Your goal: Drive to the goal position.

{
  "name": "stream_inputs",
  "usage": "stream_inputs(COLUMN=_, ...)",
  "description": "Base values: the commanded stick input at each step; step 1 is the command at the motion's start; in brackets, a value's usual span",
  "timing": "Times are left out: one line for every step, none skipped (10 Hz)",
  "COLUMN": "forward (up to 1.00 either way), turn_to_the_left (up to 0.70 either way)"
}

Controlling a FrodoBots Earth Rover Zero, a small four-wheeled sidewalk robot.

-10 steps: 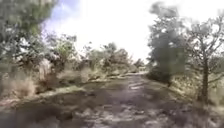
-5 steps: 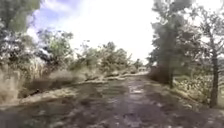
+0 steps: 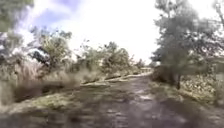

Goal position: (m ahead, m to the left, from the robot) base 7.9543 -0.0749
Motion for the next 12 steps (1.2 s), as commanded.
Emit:
stream_inputs(forward=1.00, turn_to_the_left=0.00)
stream_inputs(forward=1.00, turn_to_the_left=-0.06)
stream_inputs(forward=1.00, turn_to_the_left=-0.35)
stream_inputs(forward=1.00, turn_to_the_left=-0.40)
stream_inputs(forward=1.00, turn_to_the_left=-0.40)
stream_inputs(forward=1.00, turn_to_the_left=-0.40)
stream_inputs(forward=1.00, turn_to_the_left=-0.40)
stream_inputs(forward=1.00, turn_to_the_left=-0.23)
stream_inputs(forward=1.00, turn_to_the_left=0.00)
stream_inputs(forward=1.00, turn_to_the_left=0.00)
stream_inputs(forward=1.00, turn_to_the_left=0.00)
stream_inputs(forward=1.00, turn_to_the_left=0.00)
